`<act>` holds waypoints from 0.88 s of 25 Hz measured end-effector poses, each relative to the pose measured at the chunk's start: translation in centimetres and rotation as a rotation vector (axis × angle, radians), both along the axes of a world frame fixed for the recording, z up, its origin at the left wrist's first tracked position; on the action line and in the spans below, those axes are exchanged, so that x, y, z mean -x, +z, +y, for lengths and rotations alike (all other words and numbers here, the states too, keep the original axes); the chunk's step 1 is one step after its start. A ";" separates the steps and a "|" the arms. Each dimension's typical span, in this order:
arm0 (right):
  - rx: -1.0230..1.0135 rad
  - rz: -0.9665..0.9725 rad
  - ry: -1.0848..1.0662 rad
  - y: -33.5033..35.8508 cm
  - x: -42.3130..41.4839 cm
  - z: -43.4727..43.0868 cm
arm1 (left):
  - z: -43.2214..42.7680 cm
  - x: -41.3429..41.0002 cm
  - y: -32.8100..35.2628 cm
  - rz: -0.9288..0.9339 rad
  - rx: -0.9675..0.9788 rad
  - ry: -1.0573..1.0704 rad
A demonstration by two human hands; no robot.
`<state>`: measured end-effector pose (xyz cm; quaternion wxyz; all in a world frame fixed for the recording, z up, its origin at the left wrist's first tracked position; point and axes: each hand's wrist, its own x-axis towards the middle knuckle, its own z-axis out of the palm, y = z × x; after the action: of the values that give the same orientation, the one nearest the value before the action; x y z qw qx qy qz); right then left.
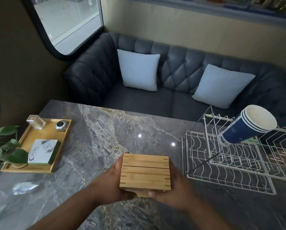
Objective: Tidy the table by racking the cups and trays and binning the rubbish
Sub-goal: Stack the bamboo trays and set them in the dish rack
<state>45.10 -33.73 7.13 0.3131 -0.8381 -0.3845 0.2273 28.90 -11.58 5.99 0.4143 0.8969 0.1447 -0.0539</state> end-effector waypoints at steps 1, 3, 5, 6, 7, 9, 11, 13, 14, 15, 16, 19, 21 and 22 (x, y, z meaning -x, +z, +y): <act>-0.007 0.004 0.001 0.1 0.1 0.0 | -0.1 -0.1 0.1 -0.010 -0.004 -0.008; -0.007 -0.002 0.000 0.2 0.3 -0.1 | 0.0 -0.1 0.2 -0.024 -0.021 -0.014; 0.002 -0.009 -0.005 0.5 0.2 -0.1 | 0.0 0.0 0.2 -0.028 -0.035 -0.013; 0.009 -0.016 -0.002 0.7 0.3 -0.2 | 0.0 0.0 0.2 -0.028 -0.035 -0.015; 0.013 -0.031 0.006 0.9 0.3 -0.2 | 0.0 0.1 0.2 -0.030 -0.036 -0.018; 0.019 -0.052 0.017 1.2 0.3 -0.2 | 0.0 0.0 0.0 -0.034 -0.044 -0.023; 0.013 -0.045 0.005 1.3 0.3 -0.3 | 0.1 -0.2 -0.1 -0.027 -0.059 -0.017; -0.003 -0.029 0.008 1.1 0.3 -0.6 | 0.1 -0.3 -0.4 -0.019 -0.067 -0.013; -0.009 -0.019 0.021 1.0 0.4 -0.6 | 0.0 -0.3 -0.6 -0.007 -0.067 -0.016; -0.013 -0.012 0.029 0.8 0.5 -0.7 | 0.0 -0.4 -0.9 0.010 -0.067 -0.024; -0.016 -0.007 0.025 0.6 0.7 -0.7 | -0.1 -0.4 -1.1 0.026 -0.066 -0.033; -0.025 0.026 0.000 0.0 0.5 -0.6 | 0.0 -0.5 -1.5 0.032 -0.044 -0.016; -0.028 0.058 0.007 -0.2 0.2 -0.6 | 0.2 -0.8 -1.3 0.033 -0.033 -0.024; -0.036 0.081 0.001 -0.3 0.1 -0.6 | 0.4 -0.9 -1.2 0.039 -0.032 -0.036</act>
<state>45.02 -34.35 6.82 0.3434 -0.8222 -0.3759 0.2545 29.80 -11.17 4.78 0.3960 0.9047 0.1373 -0.0768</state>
